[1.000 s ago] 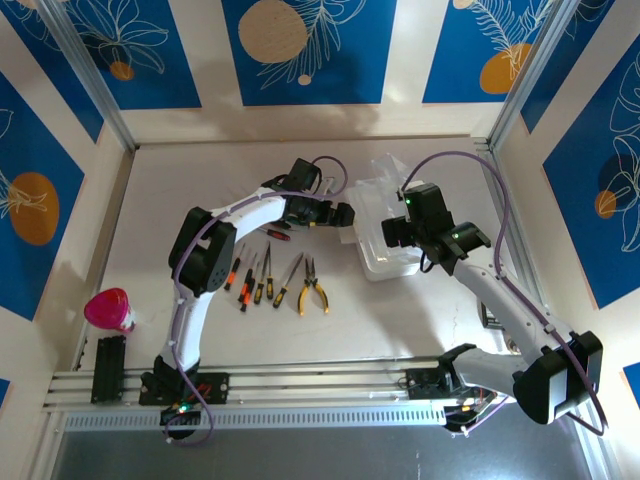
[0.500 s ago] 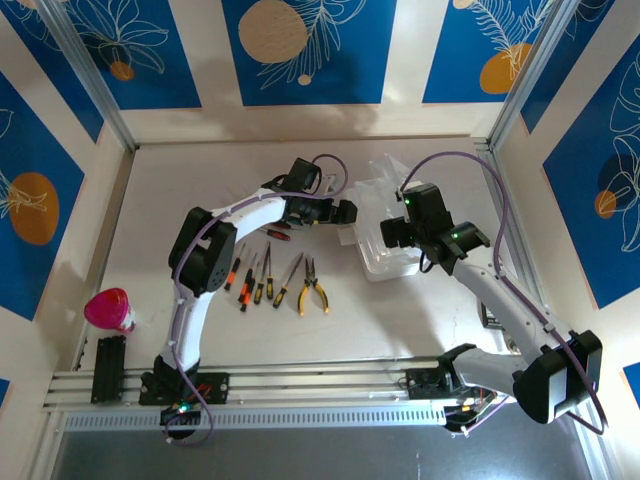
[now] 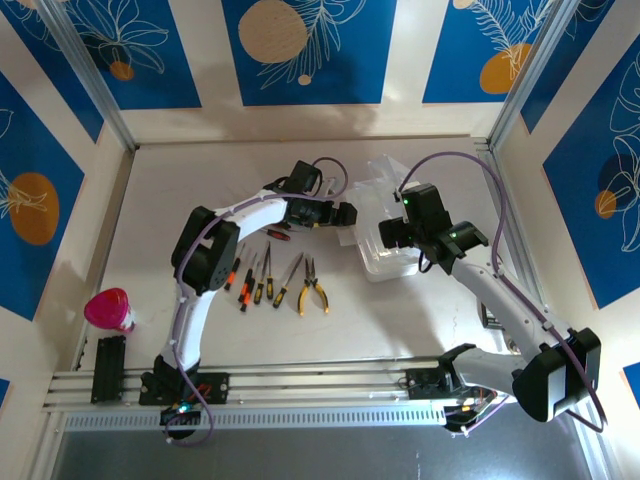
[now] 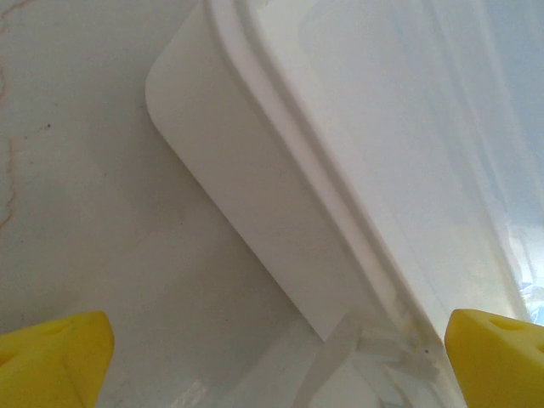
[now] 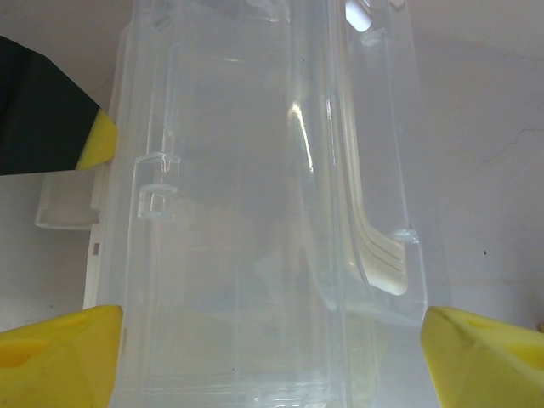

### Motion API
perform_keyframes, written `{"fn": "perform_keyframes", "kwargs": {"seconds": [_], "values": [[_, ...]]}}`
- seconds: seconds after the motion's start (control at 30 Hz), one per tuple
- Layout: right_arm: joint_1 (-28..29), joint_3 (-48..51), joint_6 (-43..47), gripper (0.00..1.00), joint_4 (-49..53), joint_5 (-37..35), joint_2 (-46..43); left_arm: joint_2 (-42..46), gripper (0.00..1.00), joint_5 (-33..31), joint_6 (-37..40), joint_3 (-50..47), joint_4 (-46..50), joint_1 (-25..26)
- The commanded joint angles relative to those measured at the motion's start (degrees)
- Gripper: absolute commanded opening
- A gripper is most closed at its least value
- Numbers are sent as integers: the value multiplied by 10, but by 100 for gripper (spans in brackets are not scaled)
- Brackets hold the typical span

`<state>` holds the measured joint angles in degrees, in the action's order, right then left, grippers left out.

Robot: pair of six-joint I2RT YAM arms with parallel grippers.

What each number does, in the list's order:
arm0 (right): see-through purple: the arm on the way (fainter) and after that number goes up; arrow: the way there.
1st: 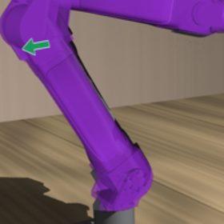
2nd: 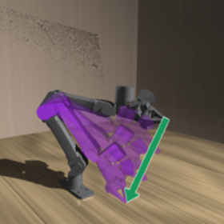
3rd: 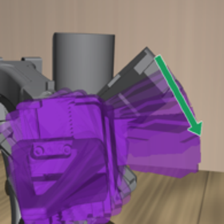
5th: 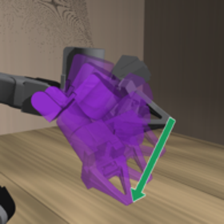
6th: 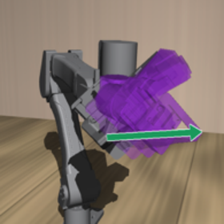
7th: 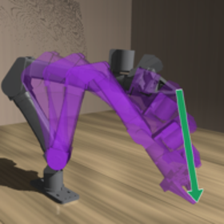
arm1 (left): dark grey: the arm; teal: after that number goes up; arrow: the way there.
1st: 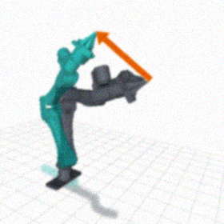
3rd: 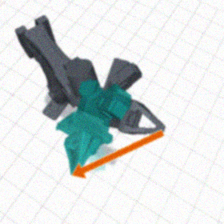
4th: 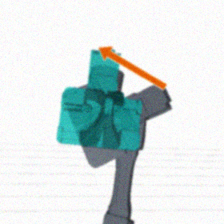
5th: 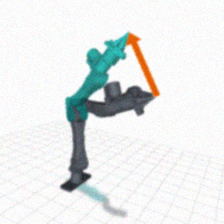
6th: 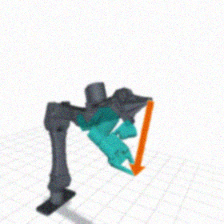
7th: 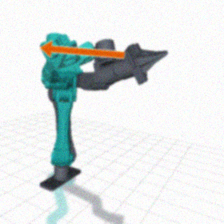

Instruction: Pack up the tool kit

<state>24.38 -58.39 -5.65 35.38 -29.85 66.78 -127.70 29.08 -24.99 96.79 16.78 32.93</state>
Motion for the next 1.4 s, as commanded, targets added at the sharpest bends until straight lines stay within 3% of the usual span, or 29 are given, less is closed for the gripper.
{"fn": "perform_keyframes", "kwargs": {"seconds": [0.0,0.37,0.8,1.37], "values": [[2,-13,-6,89,5,0,2,-14,100,-5,8,5,20,5],[-5,-26,21,89,18,-32,6,-22,100,-19,16,14,46,9],[-82,-50,39,88,34,-20,-2,-26,100,-14,19,19,48,10],[-249,-3,-68,82,-1,185,7,-26,100,-9,28,18,49,5]]}}
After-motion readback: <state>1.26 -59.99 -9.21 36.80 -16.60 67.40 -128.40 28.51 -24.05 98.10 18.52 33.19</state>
